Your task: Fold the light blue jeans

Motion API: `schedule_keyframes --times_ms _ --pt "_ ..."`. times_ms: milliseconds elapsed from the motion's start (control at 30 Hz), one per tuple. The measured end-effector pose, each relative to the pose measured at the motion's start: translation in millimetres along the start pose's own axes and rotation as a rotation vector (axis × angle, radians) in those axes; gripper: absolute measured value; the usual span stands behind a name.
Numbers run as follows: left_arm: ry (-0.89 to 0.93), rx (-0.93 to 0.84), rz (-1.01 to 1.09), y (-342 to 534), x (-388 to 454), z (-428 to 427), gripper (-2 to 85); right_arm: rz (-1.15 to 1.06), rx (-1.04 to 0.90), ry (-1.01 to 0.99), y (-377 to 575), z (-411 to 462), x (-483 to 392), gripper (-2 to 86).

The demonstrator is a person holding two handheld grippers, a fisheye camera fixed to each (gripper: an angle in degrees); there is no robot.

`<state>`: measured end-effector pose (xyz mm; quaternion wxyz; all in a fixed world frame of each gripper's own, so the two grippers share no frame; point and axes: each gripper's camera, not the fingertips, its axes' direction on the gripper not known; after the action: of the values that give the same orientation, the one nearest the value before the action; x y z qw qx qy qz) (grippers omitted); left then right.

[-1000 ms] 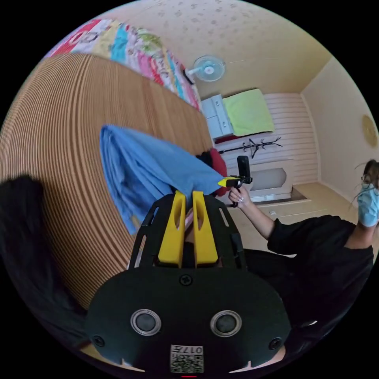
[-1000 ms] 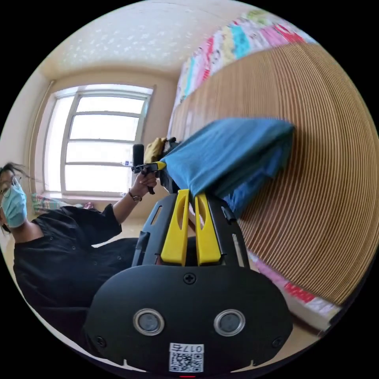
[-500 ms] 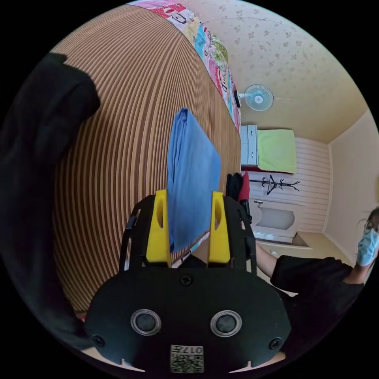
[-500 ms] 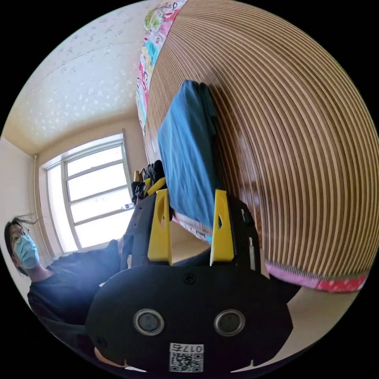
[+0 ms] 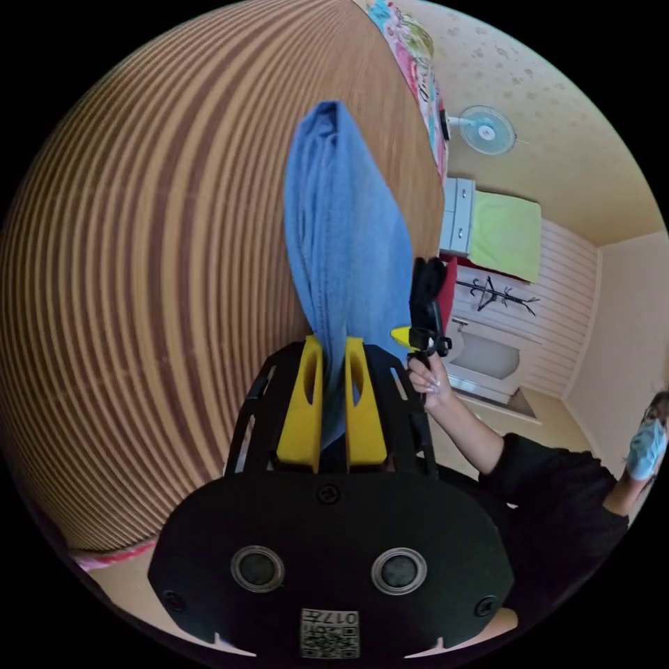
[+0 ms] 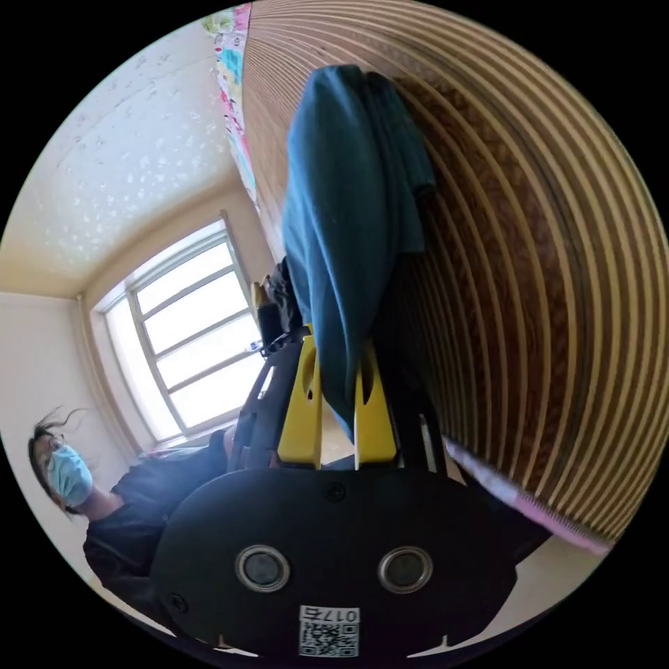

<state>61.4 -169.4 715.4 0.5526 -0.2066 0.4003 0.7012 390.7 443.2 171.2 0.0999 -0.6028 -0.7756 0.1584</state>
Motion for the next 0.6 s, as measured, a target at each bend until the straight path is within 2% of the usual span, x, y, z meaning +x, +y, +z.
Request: schedule_keyframes --times_ms 233,433,600 --pt "0.135 -0.03 0.111 19 121 27 5.1 -0.084 -0.007 0.021 63 -80 -72 4.9" --pt "0.275 -0.041 0.249 -29 255 99 5.1 -0.219 0.058 0.168 102 -204 -175 4.6" --pt "0.359 -0.062 0.45 -65 387 178 5.1 -0.352 0.209 0.308 159 -323 -255 4.9"
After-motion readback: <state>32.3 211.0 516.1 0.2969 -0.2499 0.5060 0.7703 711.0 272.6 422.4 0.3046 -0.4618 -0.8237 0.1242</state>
